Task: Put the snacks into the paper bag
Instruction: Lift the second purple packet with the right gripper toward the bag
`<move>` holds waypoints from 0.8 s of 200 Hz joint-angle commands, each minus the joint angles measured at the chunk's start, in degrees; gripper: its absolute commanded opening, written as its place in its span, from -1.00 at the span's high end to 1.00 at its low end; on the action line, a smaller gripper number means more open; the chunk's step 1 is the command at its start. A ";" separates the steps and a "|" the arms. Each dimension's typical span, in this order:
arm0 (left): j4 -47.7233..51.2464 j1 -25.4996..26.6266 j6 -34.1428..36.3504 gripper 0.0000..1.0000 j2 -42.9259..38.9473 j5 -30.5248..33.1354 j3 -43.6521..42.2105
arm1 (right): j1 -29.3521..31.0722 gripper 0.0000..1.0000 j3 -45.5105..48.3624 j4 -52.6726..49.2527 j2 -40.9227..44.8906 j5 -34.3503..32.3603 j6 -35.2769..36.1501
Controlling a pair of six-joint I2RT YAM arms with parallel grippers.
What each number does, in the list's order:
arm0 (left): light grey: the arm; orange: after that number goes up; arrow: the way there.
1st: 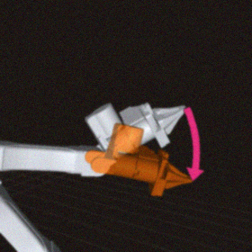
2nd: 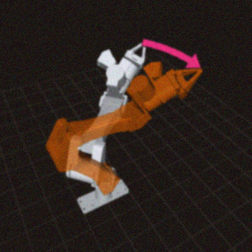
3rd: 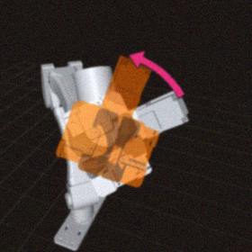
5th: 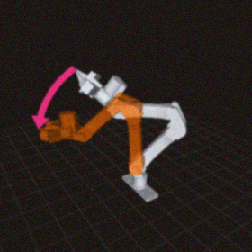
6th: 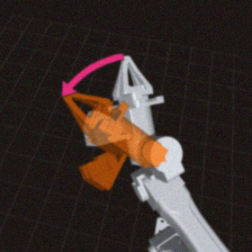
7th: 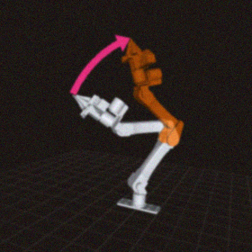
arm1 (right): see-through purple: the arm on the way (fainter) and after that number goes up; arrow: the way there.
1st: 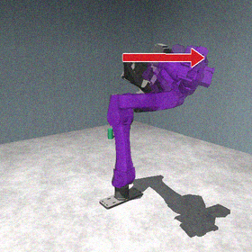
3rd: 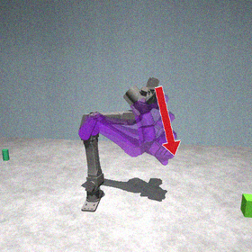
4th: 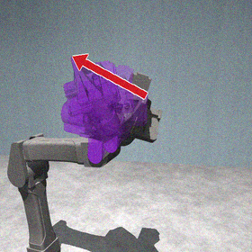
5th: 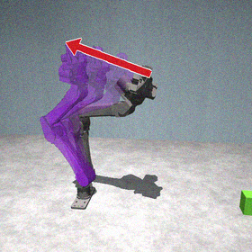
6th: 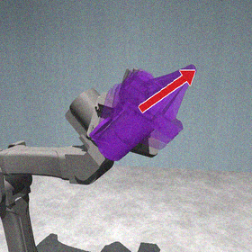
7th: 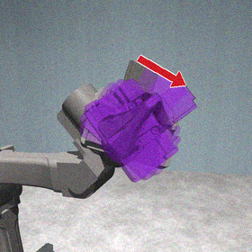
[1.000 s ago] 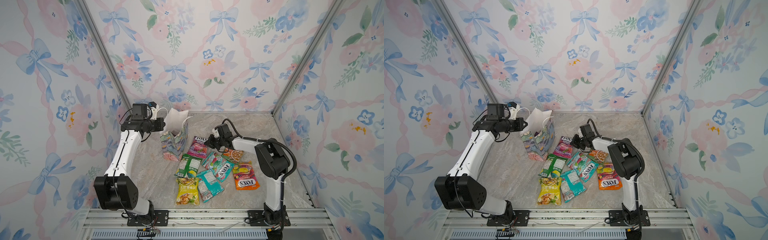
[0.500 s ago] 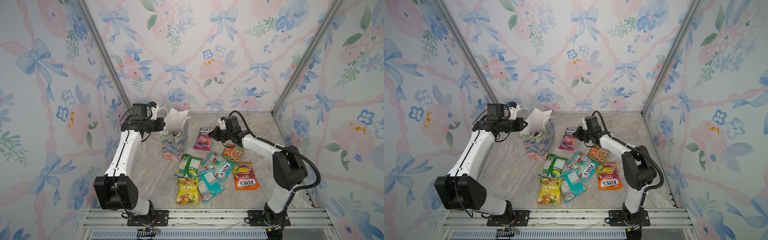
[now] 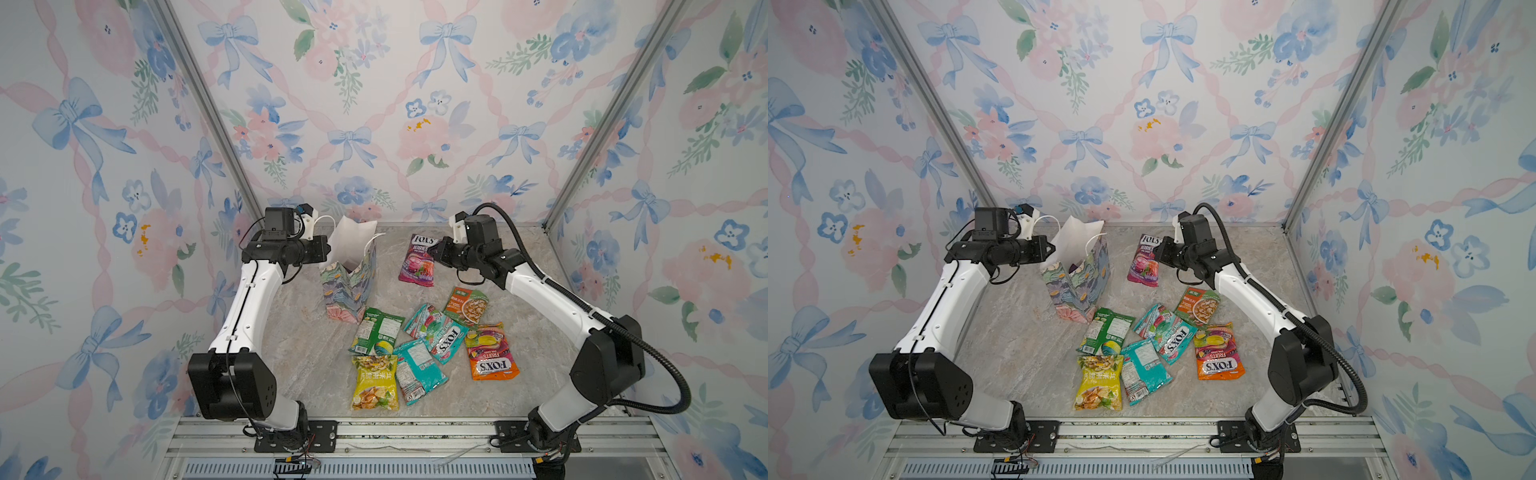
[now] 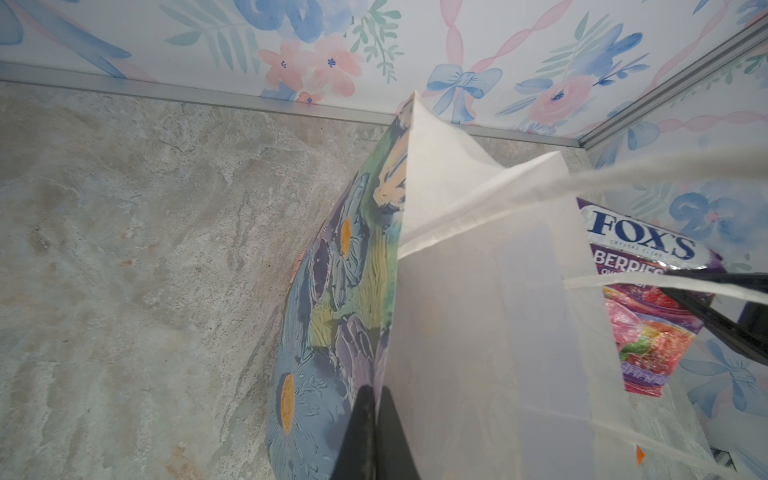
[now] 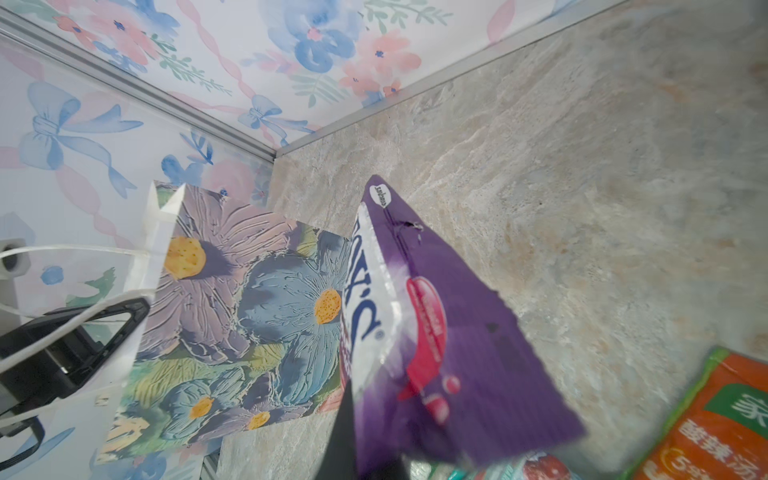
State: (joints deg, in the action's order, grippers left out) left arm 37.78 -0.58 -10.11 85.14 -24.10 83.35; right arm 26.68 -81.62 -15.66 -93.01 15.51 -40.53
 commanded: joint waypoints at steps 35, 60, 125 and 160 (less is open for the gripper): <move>0.28 -0.26 0.59 1.00 -0.99 -0.96 -1.22 | 0.91 1.00 -9.77 -4.56 2.97 -4.07 6.20; 0.27 -0.22 0.61 1.00 -0.95 -0.88 -1.18 | 2.11 1.00 -14.65 -5.95 1.96 -5.60 8.34; 0.23 -0.17 0.61 1.00 -0.99 -1.22 -1.09 | 5.55 1.00 -25.99 -7.19 -1.54 -9.26 12.50; 0.27 -0.14 0.69 1.00 -0.96 -1.55 -1.23 | 7.15 1.00 -33.13 -8.15 -5.59 -11.58 15.00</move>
State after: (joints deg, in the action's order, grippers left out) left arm 37.78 -0.56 -10.11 85.14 -24.12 83.35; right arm 32.75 -109.82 -23.66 -96.14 6.31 -28.40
